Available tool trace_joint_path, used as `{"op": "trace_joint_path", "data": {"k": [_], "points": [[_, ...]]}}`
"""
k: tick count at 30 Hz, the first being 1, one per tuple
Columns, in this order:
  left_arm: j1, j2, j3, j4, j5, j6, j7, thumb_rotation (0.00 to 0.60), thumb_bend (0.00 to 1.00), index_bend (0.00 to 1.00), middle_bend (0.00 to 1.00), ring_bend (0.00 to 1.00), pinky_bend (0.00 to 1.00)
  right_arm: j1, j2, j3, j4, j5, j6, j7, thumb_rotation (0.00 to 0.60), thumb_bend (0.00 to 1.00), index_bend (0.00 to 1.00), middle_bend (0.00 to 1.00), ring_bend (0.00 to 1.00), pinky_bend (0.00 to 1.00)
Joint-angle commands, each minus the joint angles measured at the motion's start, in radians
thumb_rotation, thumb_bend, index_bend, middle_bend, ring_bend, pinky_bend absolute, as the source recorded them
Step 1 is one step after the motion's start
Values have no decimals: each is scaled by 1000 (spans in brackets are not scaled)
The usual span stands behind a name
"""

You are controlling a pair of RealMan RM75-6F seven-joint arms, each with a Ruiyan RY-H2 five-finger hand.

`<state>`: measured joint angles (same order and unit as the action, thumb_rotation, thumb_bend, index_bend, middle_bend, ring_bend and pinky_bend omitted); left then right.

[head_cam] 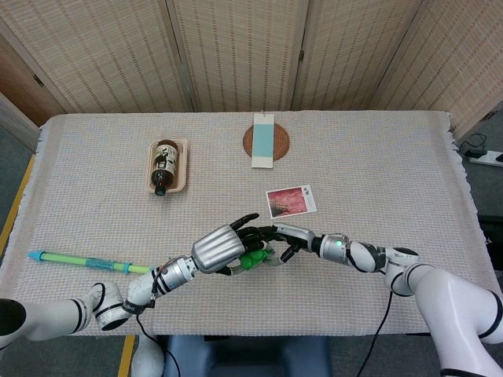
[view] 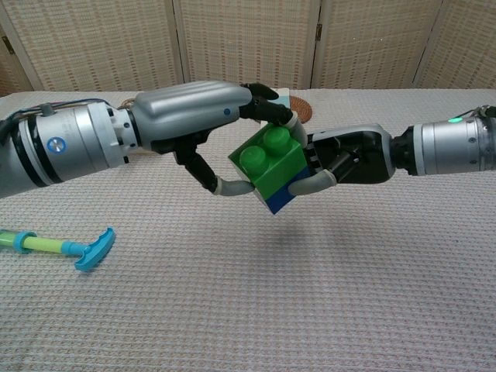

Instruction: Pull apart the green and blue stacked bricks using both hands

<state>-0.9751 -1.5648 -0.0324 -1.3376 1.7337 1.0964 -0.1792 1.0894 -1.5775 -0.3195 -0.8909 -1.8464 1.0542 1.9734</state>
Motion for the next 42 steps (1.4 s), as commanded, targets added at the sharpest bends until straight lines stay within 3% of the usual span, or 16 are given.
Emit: {"op": "trace_joint_path", "data": {"k": [1, 11, 16, 35, 42], "points": [[0, 0, -1, 1, 0, 0, 0, 600, 392, 729, 791, 273, 0, -3, -5, 5, 3, 9, -1, -5, 600, 407, 441, 423, 343, 267], [-1, -3, -2, 10, -5, -2, -1, 600, 393, 729, 792, 273, 0, -26, -20, 40, 0, 61, -15, -50, 600, 408, 654, 596, 506, 458], [-1, -2, -4, 11, -6, -1, -2, 600, 393, 729, 791, 273, 0, -28, -18, 50, -14, 73, -30, -76, 600, 408, 705, 638, 553, 501], [-2, 38, -37, -20, -27, 14, -3, 600, 393, 729, 792, 272, 0, -46, -39, 51, -2, 87, -76, -119, 600, 408, 750, 666, 585, 526], [9, 52, -36, -13, -33, 23, 9, 600, 393, 730, 792, 271, 0, -56, -1, 47, -25, 83, -65, -172, 600, 407, 750, 666, 584, 526]]}}
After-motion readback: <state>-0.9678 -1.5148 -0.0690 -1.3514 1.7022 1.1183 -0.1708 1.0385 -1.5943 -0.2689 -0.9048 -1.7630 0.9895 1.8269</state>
